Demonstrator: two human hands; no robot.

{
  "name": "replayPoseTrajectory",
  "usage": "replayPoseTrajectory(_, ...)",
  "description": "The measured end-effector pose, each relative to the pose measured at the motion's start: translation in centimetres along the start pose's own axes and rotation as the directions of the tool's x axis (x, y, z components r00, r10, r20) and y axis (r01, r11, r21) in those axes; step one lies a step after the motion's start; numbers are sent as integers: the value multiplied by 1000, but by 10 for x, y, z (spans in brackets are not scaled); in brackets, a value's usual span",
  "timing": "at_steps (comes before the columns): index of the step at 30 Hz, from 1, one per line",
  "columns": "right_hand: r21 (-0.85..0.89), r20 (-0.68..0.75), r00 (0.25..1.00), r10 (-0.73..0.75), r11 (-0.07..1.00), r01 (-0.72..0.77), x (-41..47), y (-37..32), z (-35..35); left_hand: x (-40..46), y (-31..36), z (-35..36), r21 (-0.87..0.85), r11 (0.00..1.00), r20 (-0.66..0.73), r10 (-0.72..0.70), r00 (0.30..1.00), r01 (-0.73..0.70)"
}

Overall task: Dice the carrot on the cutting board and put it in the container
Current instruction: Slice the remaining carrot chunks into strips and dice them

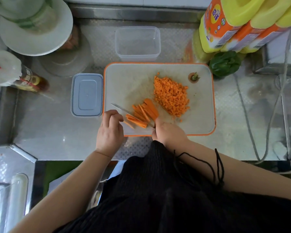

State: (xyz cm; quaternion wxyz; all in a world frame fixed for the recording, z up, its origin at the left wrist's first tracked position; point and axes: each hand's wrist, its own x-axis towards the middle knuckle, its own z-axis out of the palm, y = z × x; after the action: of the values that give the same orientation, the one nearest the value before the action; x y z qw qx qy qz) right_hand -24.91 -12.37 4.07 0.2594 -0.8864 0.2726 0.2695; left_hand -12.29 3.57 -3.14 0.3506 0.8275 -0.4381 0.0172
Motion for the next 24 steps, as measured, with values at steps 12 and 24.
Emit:
replayPoseTrajectory(12,-19,5,1000,-21,1000,21,-10,-4,1,54,45,-29,35,991,498,95,862,-130)
replayPoseTrajectory(24,370,-191,966,172,924,-92,-19,21,-12,58,2,-25,181,805,175,539,824,-565)
